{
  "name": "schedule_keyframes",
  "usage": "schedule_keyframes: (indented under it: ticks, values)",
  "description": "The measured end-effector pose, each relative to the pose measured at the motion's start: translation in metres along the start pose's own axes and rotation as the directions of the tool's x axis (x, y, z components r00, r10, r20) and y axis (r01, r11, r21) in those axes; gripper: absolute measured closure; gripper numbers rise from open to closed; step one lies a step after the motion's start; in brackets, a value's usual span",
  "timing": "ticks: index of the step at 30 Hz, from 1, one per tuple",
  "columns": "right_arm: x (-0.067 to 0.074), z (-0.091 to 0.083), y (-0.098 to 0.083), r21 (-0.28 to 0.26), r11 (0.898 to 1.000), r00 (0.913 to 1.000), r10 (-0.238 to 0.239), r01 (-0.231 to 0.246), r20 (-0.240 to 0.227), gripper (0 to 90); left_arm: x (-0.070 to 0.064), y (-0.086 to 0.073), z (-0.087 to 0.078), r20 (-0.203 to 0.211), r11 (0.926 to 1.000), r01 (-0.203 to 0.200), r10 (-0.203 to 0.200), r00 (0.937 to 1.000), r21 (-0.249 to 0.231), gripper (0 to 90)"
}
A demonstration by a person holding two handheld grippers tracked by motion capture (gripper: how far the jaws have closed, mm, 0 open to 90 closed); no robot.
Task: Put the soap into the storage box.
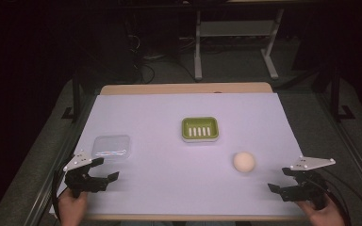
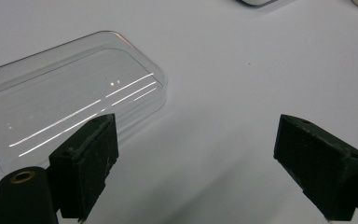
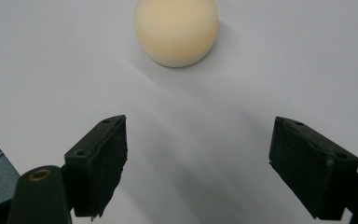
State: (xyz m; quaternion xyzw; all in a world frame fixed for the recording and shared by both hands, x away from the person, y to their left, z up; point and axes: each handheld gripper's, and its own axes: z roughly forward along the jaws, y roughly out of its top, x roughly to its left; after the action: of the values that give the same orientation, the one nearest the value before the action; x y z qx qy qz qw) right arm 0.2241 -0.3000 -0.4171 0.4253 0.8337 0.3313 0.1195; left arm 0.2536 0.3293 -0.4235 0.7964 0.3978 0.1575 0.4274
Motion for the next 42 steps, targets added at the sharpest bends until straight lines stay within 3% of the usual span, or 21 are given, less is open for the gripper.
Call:
schedule_keyframes:
  ticks: [8, 20, 42]
  values:
    - [-0.001, 0.001, 0.002, 0.04, 0.999, 0.9999, 0.009, -0.009, 0.008, 18.2, 0.0, 0.0, -0.001, -0.003, 0.9999, -0.012, 0.012, 0.9999, 0.01, 12.9]
    - [0.002, 0.002, 0.03, 0.066, 0.997, 0.9993, -0.034, 0.035, -0.015, 17.0, 0.001, -0.001, -0.001, -0.009, 0.9998, 0.019, -0.019, 0.9998, 0.001, 12.9]
    - [0.005, 0.013, 0.059, 0.112, 0.99, 0.9951, -0.087, 0.092, -0.047, 16.5, 0.003, -0.001, -0.003, -0.013, 0.9999, 0.009, -0.009, 0.9999, -0.008, 12.9]
